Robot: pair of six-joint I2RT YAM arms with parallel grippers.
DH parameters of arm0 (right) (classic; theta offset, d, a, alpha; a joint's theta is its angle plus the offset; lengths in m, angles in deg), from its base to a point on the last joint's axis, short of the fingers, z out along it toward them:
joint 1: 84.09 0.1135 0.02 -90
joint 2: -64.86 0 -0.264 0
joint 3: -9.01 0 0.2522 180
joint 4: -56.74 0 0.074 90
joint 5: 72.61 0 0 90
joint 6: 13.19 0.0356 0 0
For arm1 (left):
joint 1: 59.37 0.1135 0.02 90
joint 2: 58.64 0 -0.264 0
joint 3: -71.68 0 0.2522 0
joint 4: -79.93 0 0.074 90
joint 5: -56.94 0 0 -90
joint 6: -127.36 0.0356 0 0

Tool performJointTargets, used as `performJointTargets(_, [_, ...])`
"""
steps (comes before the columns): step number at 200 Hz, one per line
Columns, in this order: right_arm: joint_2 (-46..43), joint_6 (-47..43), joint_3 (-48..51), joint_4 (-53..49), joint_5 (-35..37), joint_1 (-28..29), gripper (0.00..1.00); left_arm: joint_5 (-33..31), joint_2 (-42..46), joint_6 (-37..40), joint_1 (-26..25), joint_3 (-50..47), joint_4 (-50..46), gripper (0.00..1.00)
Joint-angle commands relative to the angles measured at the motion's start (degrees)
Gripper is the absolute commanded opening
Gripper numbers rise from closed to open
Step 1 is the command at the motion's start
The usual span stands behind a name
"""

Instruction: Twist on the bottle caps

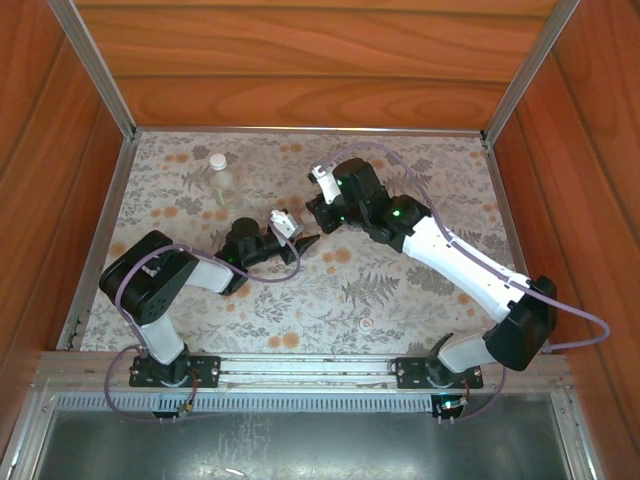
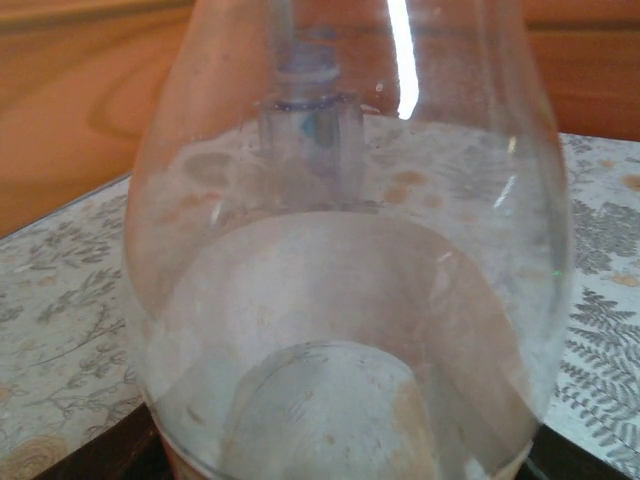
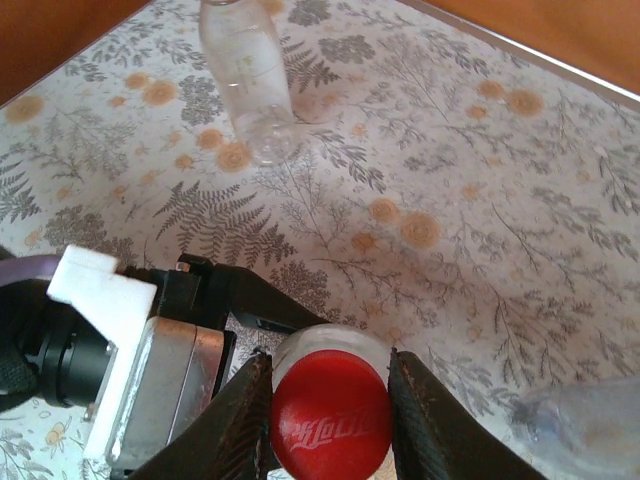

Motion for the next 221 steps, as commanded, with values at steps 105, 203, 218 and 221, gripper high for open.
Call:
performJointTargets(105, [10.9, 15.6, -13.0, -30.0, 10.7, 2.0, 0.30, -11.3, -1.6, 3.1, -3.1, 1.8, -5.5, 0.56])
performJointTargets(203, [10.4, 13.7, -12.8, -26.4, 9.4, 1.8, 0.33, -4.8, -1.0, 2.5, -2.7, 0.5, -5.7, 0.56])
performJointTargets(218, [10.7, 13.5, -13.0, -26.4, 9.0, 1.6, 0.33, -3.2, -1.1, 1.8, -2.2, 0.6, -5.7, 0.56])
performJointTargets(221, [10.6, 13.6, -13.1, -26.4, 8.9, 1.6, 0.33, -3.0, -1.2, 1.7, -2.2, 0.5, -5.7, 0.56])
